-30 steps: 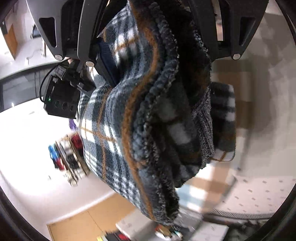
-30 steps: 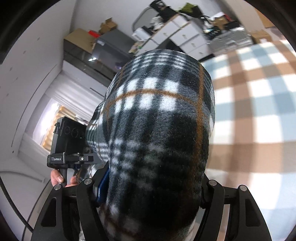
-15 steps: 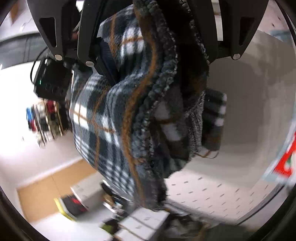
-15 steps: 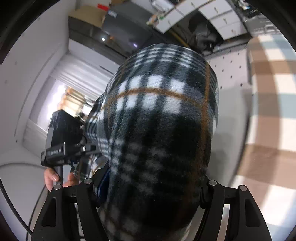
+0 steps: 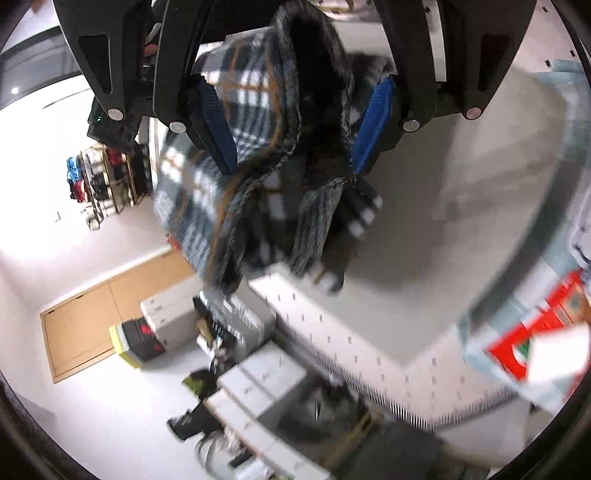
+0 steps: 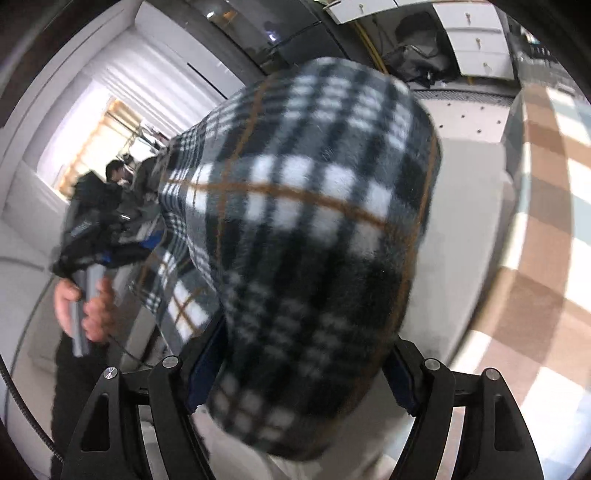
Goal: Fold large clothes
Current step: 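Carry the plaid bundle with both grippers onto the grey cabinet top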
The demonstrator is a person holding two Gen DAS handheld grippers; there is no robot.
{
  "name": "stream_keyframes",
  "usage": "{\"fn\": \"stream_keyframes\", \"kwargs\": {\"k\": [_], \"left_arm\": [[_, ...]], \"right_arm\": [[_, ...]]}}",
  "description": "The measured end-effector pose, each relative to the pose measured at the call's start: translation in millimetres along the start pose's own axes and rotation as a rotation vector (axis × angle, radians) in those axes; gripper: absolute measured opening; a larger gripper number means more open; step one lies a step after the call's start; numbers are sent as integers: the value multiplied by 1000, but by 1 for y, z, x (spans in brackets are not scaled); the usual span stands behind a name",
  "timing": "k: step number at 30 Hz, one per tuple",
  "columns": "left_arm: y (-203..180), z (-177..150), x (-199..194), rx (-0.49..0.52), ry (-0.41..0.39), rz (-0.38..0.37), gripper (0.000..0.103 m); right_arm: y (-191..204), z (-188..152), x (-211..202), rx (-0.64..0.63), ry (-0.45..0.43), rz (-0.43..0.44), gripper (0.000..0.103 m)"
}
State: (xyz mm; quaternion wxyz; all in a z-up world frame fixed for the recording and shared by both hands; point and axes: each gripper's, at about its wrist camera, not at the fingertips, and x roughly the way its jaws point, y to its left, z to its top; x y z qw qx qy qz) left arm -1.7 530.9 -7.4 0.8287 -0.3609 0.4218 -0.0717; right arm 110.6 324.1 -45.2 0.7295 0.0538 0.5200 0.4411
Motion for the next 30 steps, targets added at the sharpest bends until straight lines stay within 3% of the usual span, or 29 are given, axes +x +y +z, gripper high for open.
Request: {"fn": "stream_keyframes", "kwargs": {"k": [3,7,10,13,15,16,18,22,26,28,30], "left_arm": [[5,9,-31,67,-64,0,60],[-2,-19,-33,189,-45,-9,67],[-1,-27,-1,276,15,39,68],[8,-23,38,261,77,103,68],[24,-23,57,232,69,112,68],[29,-23,56,224,43,97,68],[47,-23,57,164,2,39,68],[61,-29,56,114,-46,8,68],[46,-44,43,121,-84,131,68],[20,-56,26,143,-123,193,69],[-5,-75,8,201,-191,217,69]], "right_arm": [[8,10,-10,-64,-5,-72,77],[42,20,-46,-278,-188,-263,78],[61,31,-62,-369,-272,-263,82],[67,52,-47,-444,-238,-303,79],[65,66,-28,-430,-191,-339,63],[69,77,-12,-405,-153,-352,42],[54,86,10,-343,-81,-394,42],[39,69,24,-341,-56,-413,42],[51,76,5,-310,-94,-382,45],[59,70,-22,-298,-156,-315,46],[64,50,-51,-303,-232,-253,55]]}}
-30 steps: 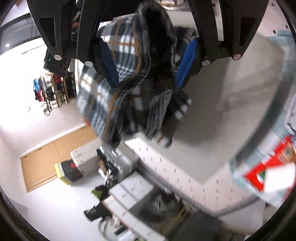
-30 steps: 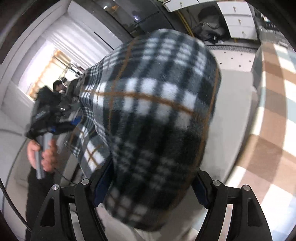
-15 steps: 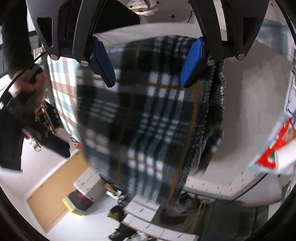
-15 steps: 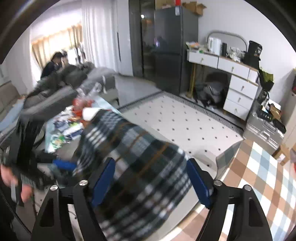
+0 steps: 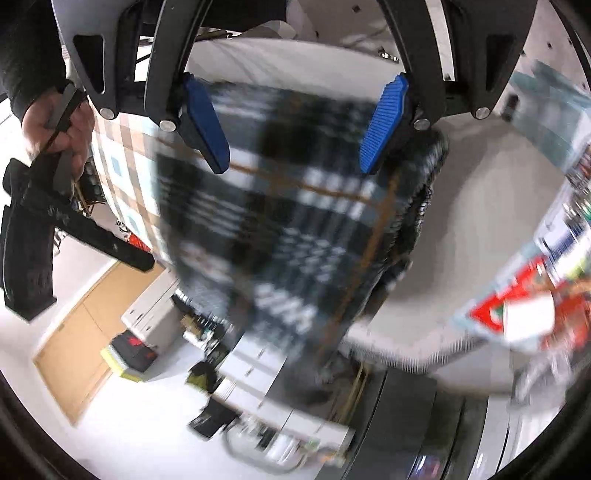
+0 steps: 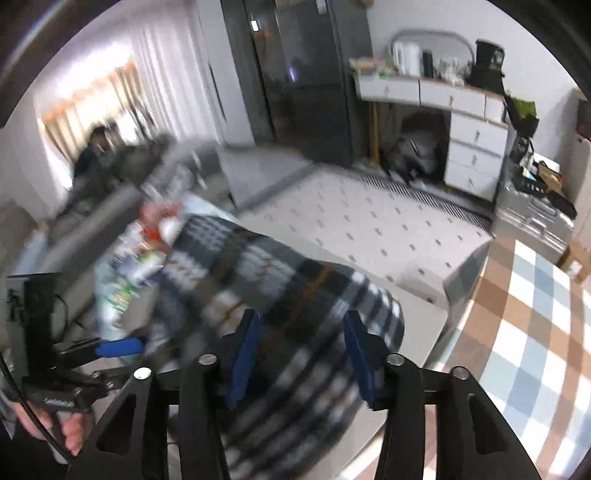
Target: Fold large clothes
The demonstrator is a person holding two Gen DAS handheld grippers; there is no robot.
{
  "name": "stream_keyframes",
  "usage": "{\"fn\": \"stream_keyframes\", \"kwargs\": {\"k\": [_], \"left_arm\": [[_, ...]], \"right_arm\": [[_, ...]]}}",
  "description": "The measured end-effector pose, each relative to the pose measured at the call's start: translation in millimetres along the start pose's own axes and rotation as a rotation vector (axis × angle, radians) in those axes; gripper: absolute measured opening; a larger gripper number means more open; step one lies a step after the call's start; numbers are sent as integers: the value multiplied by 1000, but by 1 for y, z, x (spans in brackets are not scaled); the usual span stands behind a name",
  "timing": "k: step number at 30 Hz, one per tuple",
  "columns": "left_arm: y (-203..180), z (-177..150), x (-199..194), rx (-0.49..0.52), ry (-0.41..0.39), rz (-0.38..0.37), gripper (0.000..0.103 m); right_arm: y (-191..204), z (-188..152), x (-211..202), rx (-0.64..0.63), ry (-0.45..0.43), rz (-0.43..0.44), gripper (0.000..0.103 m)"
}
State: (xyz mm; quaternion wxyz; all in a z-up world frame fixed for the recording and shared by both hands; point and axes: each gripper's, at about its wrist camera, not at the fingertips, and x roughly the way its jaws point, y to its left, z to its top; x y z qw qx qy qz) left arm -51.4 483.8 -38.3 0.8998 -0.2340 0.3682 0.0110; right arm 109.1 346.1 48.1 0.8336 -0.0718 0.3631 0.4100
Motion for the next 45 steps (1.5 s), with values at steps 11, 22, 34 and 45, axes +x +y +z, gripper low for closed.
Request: {"fn": "stream_keyframes", "kwargs": {"k": [11,22,34,45], "left_arm": [[-106,-37,-69,175,-298,184,92],[-124,-85,-105,227,-548,274,102],[-132,-98,-112,254,-528,291,102],[-132,-98,-109,265,-536,296,102]], "right_arm": [[10,-122,-179,21,-383,146,91],[51,-191,-247,10,-567,30,103],[75,-220,-256,26,-560,-4,103],[80,-225,-255,17,-558,-13,103]]}}
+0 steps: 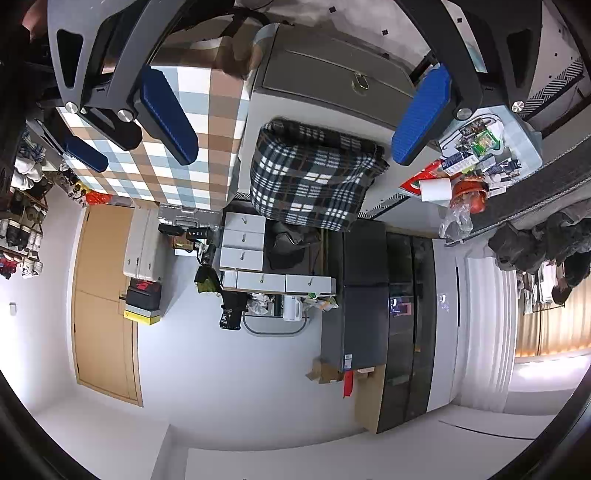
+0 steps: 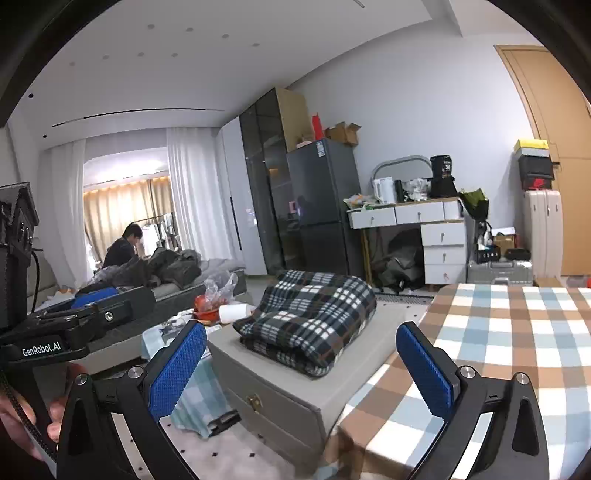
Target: Fold large clothes
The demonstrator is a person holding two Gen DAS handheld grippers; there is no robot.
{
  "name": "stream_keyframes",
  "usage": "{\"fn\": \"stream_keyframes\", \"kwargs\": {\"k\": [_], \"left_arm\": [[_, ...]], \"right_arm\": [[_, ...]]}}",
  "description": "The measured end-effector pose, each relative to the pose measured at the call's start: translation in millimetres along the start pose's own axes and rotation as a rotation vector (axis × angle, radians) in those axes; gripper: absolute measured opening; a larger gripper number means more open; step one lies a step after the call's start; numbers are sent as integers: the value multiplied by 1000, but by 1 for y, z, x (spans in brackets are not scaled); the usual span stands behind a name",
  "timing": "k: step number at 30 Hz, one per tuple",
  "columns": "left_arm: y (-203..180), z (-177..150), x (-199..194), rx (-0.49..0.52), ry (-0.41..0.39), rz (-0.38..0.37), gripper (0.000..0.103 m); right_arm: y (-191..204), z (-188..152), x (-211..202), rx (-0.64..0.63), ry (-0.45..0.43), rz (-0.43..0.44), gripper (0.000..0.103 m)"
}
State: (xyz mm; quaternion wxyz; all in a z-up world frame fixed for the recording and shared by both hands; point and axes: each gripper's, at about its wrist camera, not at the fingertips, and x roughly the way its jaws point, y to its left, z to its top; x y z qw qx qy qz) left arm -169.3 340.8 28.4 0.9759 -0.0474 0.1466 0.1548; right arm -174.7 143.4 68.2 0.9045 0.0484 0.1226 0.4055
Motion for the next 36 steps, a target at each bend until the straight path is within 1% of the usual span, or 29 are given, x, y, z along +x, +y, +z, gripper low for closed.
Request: {"fn": "stream_keyframes", "kwargs": {"k": [6,9,18,36], "left_arm": [[-3,-3,-2,1,8,18,102],[-5,-3,-4,-4,17,10,102],[-9,2,-11,5,1,16,102],[-15,0,-11,22,19,3,102]], "right_arm": [[-2,-1,-2,15,-3,-4,103],[-3,0,-4,23,-6,-1,103],[-4,0,-4,21,-10,2,103],[-4,1,-18,10,-34,-1,103]]}}
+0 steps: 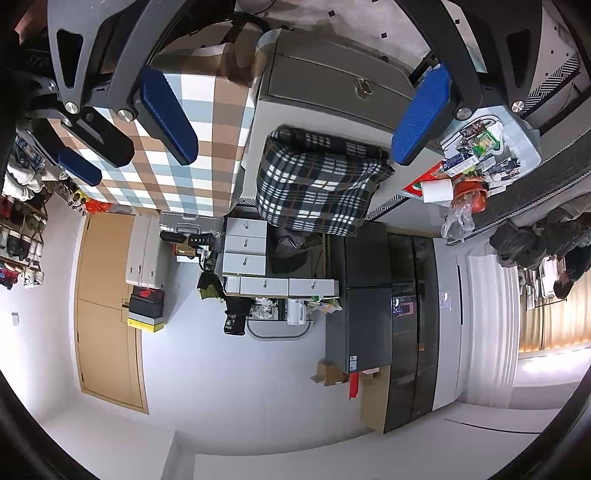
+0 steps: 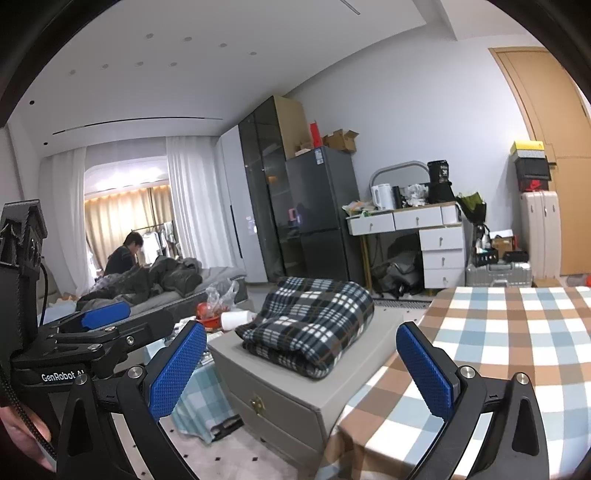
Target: Fold large clothes
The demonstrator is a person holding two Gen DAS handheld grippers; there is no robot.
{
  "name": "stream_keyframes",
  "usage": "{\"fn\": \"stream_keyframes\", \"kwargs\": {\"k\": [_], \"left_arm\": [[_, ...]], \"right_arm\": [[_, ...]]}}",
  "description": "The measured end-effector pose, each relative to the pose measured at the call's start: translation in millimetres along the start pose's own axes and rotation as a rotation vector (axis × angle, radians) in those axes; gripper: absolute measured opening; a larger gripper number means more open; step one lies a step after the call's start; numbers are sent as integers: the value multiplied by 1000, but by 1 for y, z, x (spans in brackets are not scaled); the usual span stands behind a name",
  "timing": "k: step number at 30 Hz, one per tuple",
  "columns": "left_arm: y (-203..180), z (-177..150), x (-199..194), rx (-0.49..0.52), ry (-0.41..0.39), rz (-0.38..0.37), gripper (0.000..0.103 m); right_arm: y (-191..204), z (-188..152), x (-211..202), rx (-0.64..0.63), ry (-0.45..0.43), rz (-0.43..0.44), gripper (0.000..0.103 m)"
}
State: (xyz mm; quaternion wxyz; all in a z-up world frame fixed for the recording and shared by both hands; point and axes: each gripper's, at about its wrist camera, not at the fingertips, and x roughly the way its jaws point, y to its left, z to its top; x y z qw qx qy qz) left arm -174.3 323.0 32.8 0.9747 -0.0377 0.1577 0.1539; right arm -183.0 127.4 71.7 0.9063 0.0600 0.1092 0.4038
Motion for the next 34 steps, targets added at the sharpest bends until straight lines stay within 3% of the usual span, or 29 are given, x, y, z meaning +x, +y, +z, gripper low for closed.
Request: {"fn": "stream_keyframes", "kwargs": {"k": [34], "left_arm": [[-3,0,14,32,26,-27,102]], "right_arm": [[-3,-4,-2,24,-5,13,103]]}}
